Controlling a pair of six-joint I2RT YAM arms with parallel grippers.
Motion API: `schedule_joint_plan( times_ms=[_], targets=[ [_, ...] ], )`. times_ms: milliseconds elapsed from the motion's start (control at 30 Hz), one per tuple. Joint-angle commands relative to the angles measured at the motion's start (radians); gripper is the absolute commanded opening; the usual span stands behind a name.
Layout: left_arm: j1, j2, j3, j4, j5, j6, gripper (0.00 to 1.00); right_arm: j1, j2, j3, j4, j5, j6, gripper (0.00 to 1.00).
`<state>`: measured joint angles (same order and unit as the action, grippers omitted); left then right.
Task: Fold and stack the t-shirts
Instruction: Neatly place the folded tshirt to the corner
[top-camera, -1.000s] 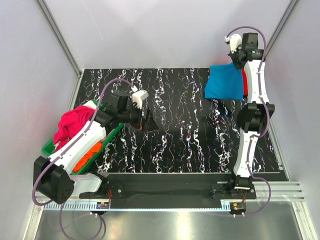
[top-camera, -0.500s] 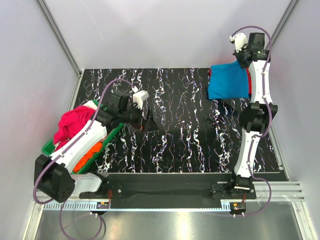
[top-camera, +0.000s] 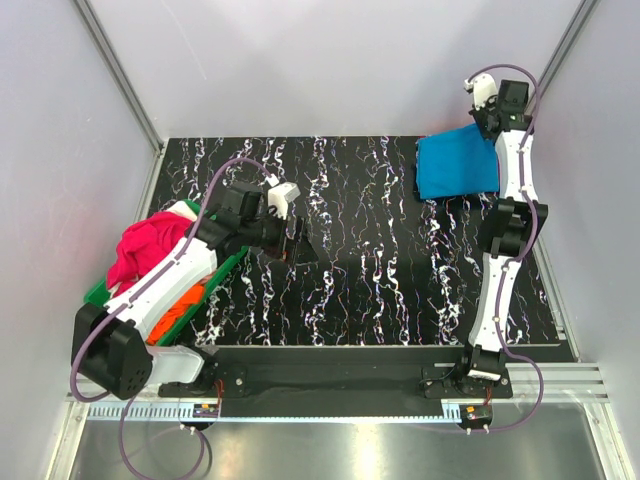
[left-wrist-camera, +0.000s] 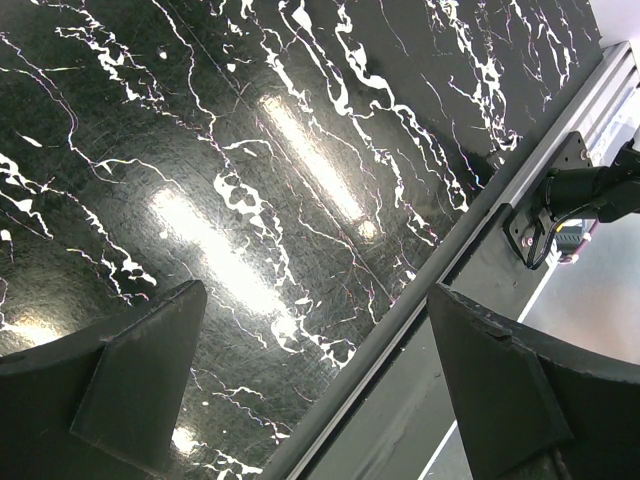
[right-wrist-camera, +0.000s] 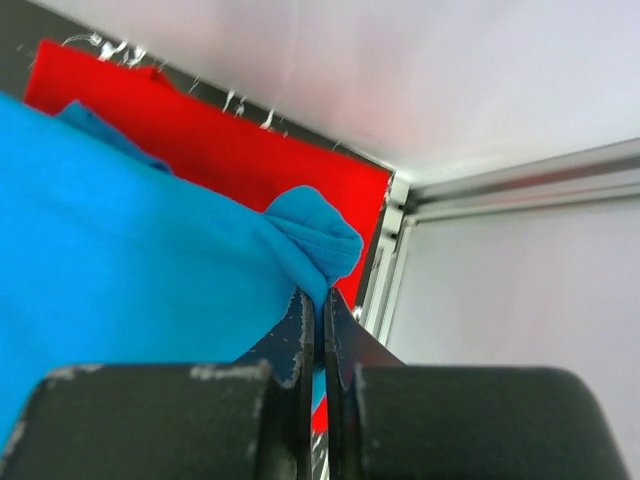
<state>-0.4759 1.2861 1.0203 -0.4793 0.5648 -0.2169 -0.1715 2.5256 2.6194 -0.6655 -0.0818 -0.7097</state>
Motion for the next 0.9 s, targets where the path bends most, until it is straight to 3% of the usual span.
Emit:
schedule_joint_plan(
  times_ms=[0,333,600,667,700,767,867],
  targets=[
    [0.003,0.008,0.014,0.018,-0.003,0.017,0.99,-0.019,0.007,0.080,0.165,-0.035,0.009,0.00],
    [0.005,0.028,0.018,0.015,-0.003,0.019,0.99,-0.039,0.053,0.077,0.267,-0.062,0.042,0.00],
    [0.005,0.036,0.015,0.010,-0.022,0.022,0.99,-0.045,0.173,0.091,0.483,-0.029,0.053,0.03],
    [0.005,0.041,0.014,0.010,-0.029,0.022,0.99,-0.051,0.209,0.091,0.570,-0.007,0.061,0.16],
    [0.003,0.044,0.017,0.011,-0.029,0.024,0.99,-0.051,0.216,0.084,0.586,0.026,0.053,0.39],
    [0.005,0.050,0.017,0.008,-0.025,0.022,0.99,-0.054,0.202,0.073,0.603,0.050,0.090,0.47],
    [0.003,0.035,0.017,0.008,-0.020,0.019,0.99,-0.054,0.133,0.022,0.601,0.048,0.145,0.76]
  ],
)
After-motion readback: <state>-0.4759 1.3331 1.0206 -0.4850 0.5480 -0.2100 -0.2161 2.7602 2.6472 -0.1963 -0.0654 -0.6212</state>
